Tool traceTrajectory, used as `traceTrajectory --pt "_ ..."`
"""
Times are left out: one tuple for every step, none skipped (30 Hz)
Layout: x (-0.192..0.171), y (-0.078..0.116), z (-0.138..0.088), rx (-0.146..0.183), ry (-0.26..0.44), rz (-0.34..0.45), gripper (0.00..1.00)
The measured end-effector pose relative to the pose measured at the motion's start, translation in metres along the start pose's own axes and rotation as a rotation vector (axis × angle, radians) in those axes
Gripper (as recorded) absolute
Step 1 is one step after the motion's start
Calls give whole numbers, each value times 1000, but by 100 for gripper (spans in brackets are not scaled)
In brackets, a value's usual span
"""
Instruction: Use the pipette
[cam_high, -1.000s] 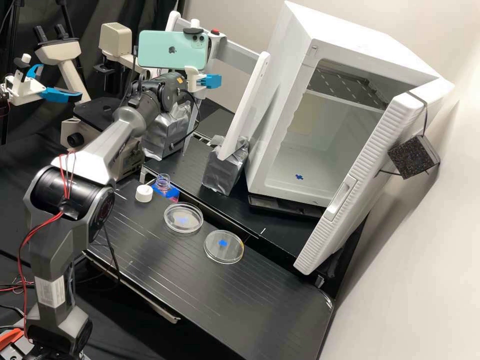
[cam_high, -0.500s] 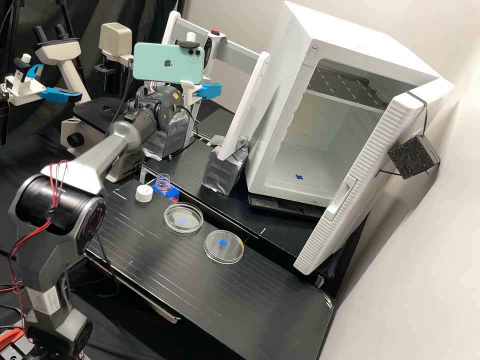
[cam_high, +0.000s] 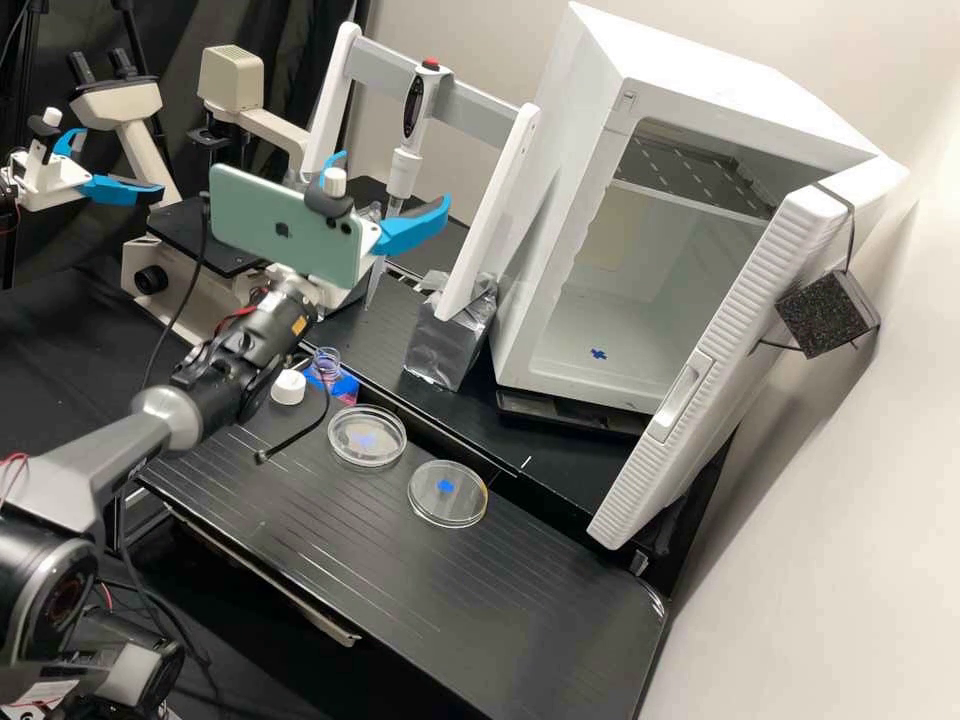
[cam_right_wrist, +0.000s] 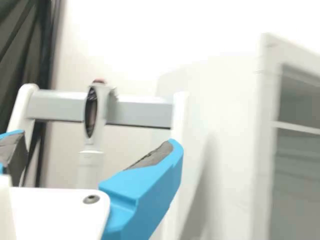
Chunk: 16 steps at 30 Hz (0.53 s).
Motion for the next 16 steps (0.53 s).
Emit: traceTrajectory --pt "-6 -2 4 4 17 35 100" --pt "-11 -5 8 18 25 52 100" --pt "-18 -8 15 30 35 74 100" --pt "-22 -11 20 49 41 81 100" --pt "-27 -14 25 58 36 84 100" --pt "-31 -15 30 69 32 89 100" --pt "-34 -16 34 73 20 90 100" --pt "-37 -17 37 74 14 91 100" --pt "-39 -18 39 71 6 92 100" --pt "-41 -19 42 66 -4 86 100" --pt "-44 -20 45 60 -16 84 100" --pt "-45 -20 47 57 -23 83 100" --pt "-47 -20 49 52 -31 85 100" --pt "-48 -20 51 48 -36 88 100" --pt "-49 -21 52 46 -42 86 100" --pt "-50 -21 54 42 -49 86 100"
